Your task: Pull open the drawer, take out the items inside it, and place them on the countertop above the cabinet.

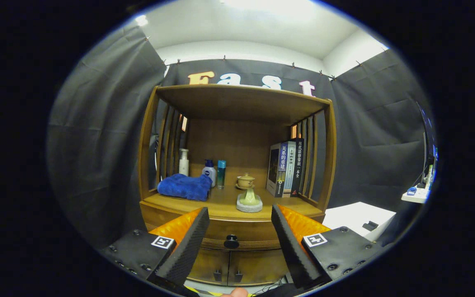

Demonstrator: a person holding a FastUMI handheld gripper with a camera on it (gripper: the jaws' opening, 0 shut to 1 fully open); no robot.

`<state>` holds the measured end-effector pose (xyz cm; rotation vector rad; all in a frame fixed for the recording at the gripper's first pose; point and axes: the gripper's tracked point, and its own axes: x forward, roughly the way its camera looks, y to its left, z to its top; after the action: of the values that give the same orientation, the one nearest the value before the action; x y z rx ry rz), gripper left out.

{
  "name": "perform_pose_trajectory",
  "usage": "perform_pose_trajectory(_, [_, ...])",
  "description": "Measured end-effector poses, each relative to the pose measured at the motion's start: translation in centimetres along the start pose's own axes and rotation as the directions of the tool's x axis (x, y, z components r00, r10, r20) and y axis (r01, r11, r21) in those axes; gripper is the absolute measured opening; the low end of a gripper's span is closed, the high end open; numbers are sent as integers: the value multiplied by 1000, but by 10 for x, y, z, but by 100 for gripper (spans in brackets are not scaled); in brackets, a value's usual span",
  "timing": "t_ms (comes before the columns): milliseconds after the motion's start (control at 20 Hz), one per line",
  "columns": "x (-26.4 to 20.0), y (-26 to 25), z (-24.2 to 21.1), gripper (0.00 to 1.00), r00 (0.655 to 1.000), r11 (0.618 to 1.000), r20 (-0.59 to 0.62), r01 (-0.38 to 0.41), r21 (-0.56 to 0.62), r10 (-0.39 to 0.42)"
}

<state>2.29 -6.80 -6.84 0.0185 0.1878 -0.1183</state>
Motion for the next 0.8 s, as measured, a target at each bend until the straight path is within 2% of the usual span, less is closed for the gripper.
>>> perform_pose_trajectory(800, [-31,1,43,98,998,1000,57,14,-21,-13])
